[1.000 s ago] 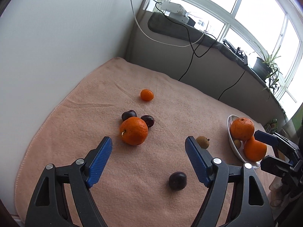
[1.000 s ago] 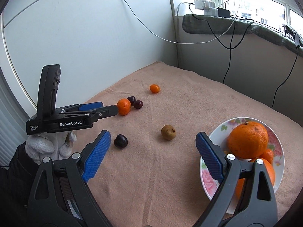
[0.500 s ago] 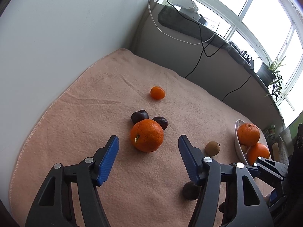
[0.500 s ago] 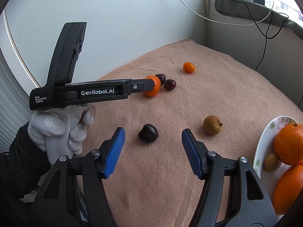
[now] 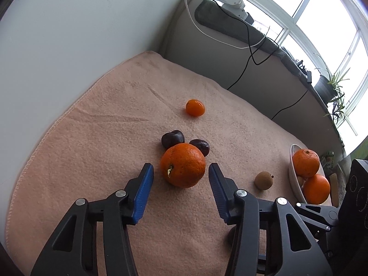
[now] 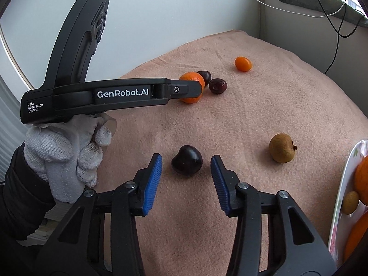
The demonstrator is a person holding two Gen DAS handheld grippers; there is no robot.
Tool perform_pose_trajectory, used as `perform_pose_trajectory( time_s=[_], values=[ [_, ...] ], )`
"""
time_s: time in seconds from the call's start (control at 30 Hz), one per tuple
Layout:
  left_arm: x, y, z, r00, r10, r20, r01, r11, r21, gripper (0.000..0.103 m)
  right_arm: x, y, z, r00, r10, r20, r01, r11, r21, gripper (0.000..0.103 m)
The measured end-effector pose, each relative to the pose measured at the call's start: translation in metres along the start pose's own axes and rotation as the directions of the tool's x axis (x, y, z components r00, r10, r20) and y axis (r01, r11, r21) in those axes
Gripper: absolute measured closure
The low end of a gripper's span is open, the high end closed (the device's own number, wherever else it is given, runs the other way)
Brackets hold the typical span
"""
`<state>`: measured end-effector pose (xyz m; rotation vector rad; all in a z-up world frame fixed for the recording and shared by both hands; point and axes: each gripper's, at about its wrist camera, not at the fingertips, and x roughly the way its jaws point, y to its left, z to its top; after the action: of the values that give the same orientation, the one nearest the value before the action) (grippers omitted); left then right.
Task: Organize fruits
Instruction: 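Move the right gripper to the dark plum while the left gripper approaches the large orange, then close the right gripper on the dark plum while the left gripper grasps the large orange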
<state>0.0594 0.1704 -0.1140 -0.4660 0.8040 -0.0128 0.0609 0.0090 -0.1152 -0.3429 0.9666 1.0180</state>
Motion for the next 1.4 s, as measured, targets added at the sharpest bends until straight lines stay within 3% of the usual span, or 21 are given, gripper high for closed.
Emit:
perform_pose_trajectory(
  time_s=[0.2, 0.5, 1.4],
  values=[
    [0.001, -0.002, 0.001, 1.0, 0.002, 0.007, -0.002, 1.0, 0.013, 0.064, 0.006, 0.002, 0.0, 1.0, -0.01, -0.009, 0.01, 1.0, -0.006, 0.058],
    [0.001, -0.001, 0.0, 1.0, 0.003, 0.013, -0.003, 1.0, 0.013, 0.066, 0.012, 0.0, 0.006, 1.0, -0.022, -0.016, 0.022, 1.0, -0.002, 0.073],
    [-0.016, -0.018, -0.007, 0.999, 0.006, 0.054, -0.007, 1.0, 0.024, 0.066, -0.026, -0.013, -0.007, 0.997, -0.029, 0.067, 0.024, 0.997, 0.074, 0.074]
  ],
)
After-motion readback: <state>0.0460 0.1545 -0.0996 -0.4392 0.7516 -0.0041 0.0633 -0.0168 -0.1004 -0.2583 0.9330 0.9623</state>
